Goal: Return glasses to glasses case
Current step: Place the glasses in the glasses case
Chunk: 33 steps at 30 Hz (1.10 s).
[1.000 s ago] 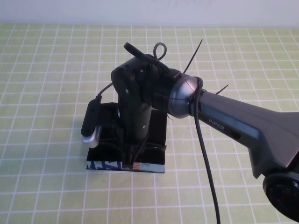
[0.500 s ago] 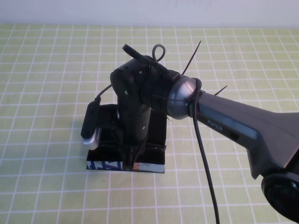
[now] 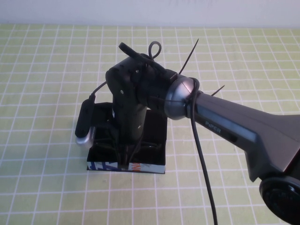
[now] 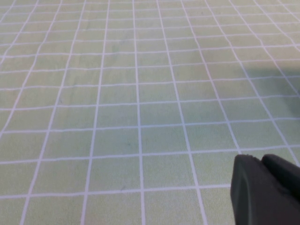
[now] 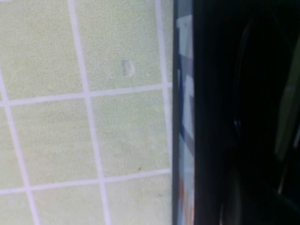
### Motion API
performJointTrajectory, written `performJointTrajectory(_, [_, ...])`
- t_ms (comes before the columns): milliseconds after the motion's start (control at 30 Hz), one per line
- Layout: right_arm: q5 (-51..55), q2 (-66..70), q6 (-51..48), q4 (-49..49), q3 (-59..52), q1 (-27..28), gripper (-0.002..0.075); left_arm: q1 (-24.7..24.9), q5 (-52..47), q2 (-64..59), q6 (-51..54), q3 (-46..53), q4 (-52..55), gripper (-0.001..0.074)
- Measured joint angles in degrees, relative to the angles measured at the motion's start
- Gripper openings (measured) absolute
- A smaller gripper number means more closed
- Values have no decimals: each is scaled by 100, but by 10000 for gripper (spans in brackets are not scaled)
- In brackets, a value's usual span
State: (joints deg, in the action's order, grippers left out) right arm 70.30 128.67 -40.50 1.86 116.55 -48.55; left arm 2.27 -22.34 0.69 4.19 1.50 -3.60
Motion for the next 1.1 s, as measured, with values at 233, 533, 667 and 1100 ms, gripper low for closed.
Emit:
performJointTrajectory(233, [0, 139, 0, 0, 0, -8, 64, 0, 0, 0, 0, 0, 0, -2])
performJointTrajectory(533, [0, 175, 0, 0, 0, -8, 64, 0, 0, 0, 0, 0, 0, -2])
performJointTrajectory(667, [0, 175, 11, 0, 0, -8, 64, 0, 0, 0, 0, 0, 0, -2])
performJointTrajectory(1100, [0, 175, 44, 0, -31, 37, 160, 0, 0, 0, 0, 0, 0, -2])
